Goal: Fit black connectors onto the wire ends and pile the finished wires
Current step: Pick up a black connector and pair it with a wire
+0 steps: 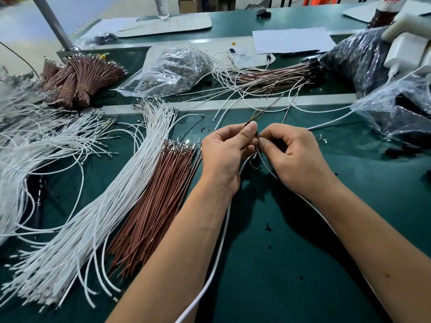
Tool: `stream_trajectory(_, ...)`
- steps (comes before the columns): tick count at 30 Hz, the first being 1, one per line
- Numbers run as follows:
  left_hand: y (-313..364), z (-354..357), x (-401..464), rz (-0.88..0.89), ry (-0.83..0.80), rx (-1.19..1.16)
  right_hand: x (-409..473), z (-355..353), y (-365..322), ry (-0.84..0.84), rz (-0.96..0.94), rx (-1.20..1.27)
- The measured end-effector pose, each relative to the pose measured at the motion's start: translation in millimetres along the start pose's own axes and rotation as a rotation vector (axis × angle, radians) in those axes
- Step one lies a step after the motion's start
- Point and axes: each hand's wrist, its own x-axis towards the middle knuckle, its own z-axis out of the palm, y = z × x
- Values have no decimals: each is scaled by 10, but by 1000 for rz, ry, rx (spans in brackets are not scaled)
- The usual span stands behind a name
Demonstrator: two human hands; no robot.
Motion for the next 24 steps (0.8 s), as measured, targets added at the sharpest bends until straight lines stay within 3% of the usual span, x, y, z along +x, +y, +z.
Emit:
stream_trajectory(6, -23, -19, 4, -5, -11, -30, 2, 11, 30, -12, -15, -12)
stream_trajectory(12, 74, -58, -38, 363, -213, 165, -5, 4, -17, 152, -198, -24)
stream_trajectory(16, 160, -66, -89, 543, -304, 306, 17, -65, -28, 177, -283, -52)
stream_trajectory(24, 240, -57, -117, 636, -393, 328, -7, -93, -74, 259, -381, -56)
